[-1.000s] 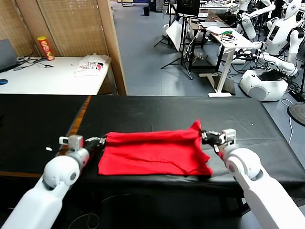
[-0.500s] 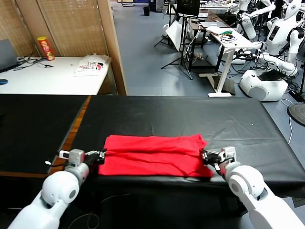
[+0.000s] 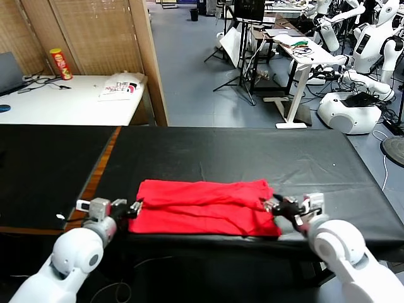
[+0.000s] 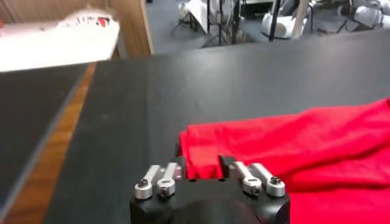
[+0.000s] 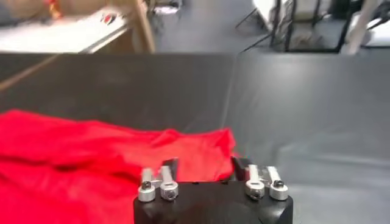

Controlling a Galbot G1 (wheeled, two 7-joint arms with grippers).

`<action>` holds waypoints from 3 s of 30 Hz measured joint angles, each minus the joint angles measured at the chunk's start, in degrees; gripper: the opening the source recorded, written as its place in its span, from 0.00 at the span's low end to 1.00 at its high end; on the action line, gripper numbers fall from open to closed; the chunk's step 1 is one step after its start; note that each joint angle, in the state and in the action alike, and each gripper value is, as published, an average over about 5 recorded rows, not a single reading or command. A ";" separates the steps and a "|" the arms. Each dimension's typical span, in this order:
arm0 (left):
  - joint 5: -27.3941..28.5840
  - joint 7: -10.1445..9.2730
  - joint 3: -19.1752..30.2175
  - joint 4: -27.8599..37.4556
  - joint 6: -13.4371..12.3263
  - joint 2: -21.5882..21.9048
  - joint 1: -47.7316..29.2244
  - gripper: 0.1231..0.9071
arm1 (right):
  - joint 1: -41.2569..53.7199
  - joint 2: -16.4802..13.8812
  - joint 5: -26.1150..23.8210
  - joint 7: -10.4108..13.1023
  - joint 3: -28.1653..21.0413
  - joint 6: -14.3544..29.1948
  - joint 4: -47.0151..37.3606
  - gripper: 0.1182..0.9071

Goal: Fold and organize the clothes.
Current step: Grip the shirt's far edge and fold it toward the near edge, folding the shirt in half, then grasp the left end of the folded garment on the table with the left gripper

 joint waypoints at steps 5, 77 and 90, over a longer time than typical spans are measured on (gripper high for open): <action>-1.77 -0.07 1.19 5.48 -0.88 -2.74 -3.87 0.85 | 1.94 4.64 -3.74 -0.24 -2.31 2.65 -5.07 0.86; 10.69 7.73 -2.95 11.97 -15.93 -13.21 4.66 0.37 | -6.66 7.08 -9.13 -2.05 -0.18 9.55 4.98 0.86; 24.06 8.49 -5.83 12.38 -19.79 -7.86 4.86 0.03 | -7.02 7.27 -9.26 -1.86 0.53 9.32 5.88 0.86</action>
